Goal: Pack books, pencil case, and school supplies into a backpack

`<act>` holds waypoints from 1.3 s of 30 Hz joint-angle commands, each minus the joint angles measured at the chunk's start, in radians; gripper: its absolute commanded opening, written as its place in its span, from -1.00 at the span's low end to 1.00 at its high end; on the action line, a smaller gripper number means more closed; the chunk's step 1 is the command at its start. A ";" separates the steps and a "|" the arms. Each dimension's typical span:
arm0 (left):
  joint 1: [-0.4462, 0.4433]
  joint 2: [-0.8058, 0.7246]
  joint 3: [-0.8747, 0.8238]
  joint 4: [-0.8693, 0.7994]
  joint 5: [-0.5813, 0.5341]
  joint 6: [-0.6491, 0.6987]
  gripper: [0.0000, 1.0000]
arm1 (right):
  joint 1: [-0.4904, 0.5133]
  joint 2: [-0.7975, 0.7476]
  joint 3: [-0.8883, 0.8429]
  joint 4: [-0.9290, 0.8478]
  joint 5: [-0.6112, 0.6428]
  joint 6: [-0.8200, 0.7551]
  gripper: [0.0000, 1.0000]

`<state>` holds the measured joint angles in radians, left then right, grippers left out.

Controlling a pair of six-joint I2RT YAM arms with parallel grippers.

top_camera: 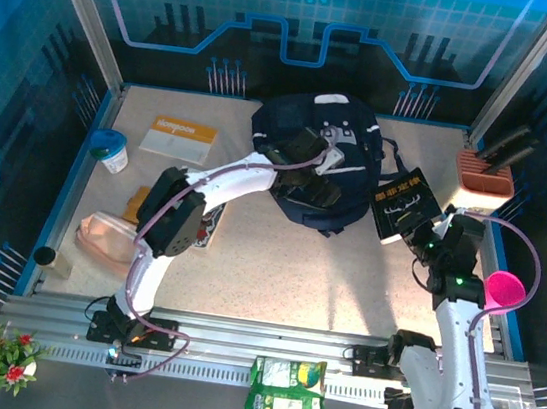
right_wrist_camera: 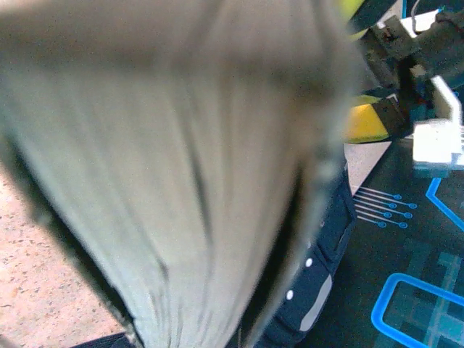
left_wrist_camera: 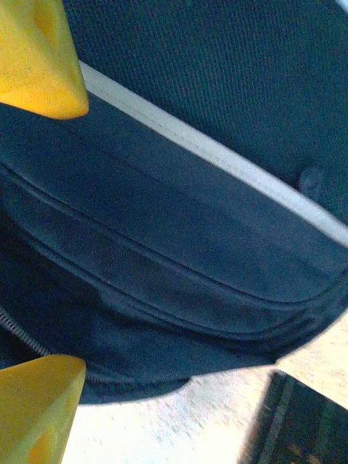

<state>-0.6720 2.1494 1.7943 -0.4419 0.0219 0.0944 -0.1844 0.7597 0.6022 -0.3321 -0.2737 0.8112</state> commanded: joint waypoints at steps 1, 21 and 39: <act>-0.001 0.079 0.110 -0.135 -0.082 0.144 0.65 | -0.043 0.006 0.042 0.035 -0.081 -0.045 -0.71; -0.025 0.283 0.462 -0.343 -0.224 0.175 -0.41 | -0.079 0.029 0.045 0.032 -0.142 -0.025 -0.69; -0.005 0.000 0.401 -0.263 -0.120 0.035 -0.98 | -0.132 -0.013 0.105 -0.147 -0.073 -0.032 -0.64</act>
<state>-0.6750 2.2471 2.2017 -0.7506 -0.1337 0.2001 -0.3042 0.7605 0.6735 -0.4732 -0.3454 0.7689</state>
